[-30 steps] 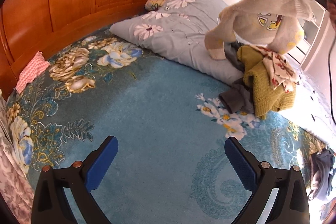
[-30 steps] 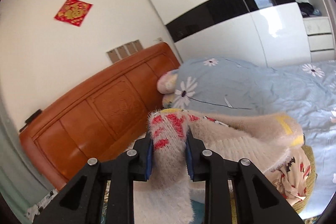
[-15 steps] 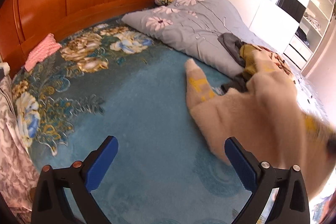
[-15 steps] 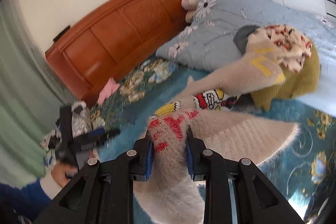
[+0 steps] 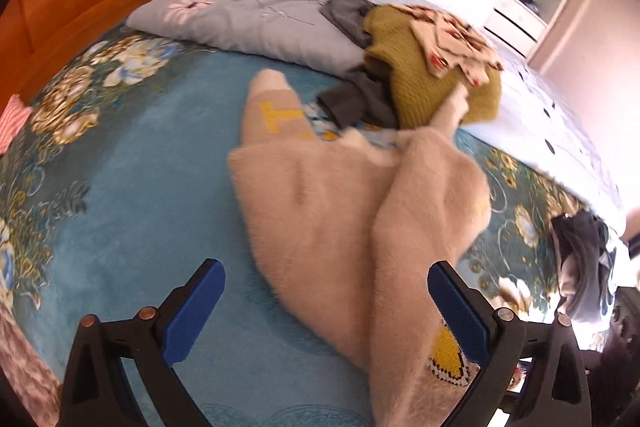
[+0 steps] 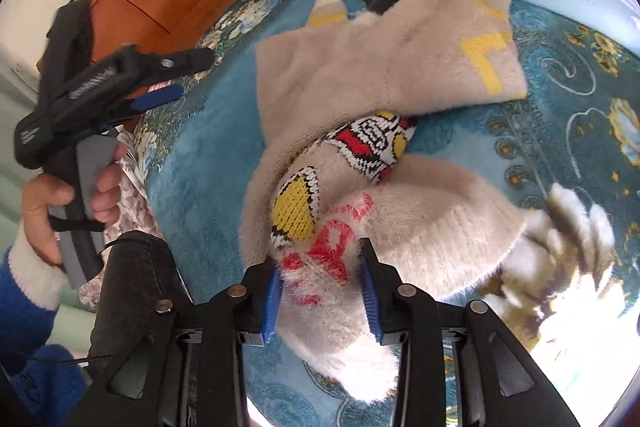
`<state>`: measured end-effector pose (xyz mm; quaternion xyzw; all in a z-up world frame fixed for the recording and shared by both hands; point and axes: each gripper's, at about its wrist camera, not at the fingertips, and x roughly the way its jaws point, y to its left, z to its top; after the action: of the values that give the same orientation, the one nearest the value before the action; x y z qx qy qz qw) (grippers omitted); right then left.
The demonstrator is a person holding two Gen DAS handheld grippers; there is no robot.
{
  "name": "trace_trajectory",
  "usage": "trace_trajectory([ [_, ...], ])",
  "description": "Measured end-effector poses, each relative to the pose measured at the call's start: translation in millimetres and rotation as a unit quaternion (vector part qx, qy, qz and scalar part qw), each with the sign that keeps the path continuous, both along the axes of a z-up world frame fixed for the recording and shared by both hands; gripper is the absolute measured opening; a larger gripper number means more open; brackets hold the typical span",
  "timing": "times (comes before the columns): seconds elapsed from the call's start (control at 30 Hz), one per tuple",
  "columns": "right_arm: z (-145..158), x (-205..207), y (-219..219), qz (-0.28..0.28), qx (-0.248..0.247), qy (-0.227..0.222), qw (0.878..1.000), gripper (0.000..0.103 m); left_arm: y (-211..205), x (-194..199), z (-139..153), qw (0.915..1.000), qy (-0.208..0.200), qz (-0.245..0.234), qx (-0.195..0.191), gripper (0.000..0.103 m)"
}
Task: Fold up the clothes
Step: 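Pull the beige sweater off the pile onto the blanket with the right gripper, then grasp the beige sweater's other sleeve with the left gripper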
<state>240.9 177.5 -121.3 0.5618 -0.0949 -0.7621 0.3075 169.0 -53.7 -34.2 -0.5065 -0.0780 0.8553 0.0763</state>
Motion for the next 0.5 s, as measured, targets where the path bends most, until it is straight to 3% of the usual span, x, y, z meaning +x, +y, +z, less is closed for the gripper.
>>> trace_trajectory([
  [0.13,13,2,24,-0.030,-0.011,0.014,0.999,0.052,32,-10,-7,0.9991,-0.016,-0.038,-0.010,0.103],
  [0.2,22,1,43,-0.080,-0.005,0.035,0.996,0.052,50,-15,-10,0.9976,-0.018,-0.061,-0.028,0.103],
  [0.3,25,-8,90,-0.186,-0.015,0.039,0.982,0.052,86,-22,-17,0.9915,-0.017,-0.106,-0.073,0.103],
  [0.4,21,-15,121,-0.253,-0.052,0.016,0.966,0.052,124,-26,-27,0.9759,-0.013,-0.164,-0.143,0.103],
  [0.5,15,-19,123,-0.269,-0.057,0.010,0.961,0.052,157,-25,-47,0.9471,-0.006,-0.220,-0.234,0.103],
])
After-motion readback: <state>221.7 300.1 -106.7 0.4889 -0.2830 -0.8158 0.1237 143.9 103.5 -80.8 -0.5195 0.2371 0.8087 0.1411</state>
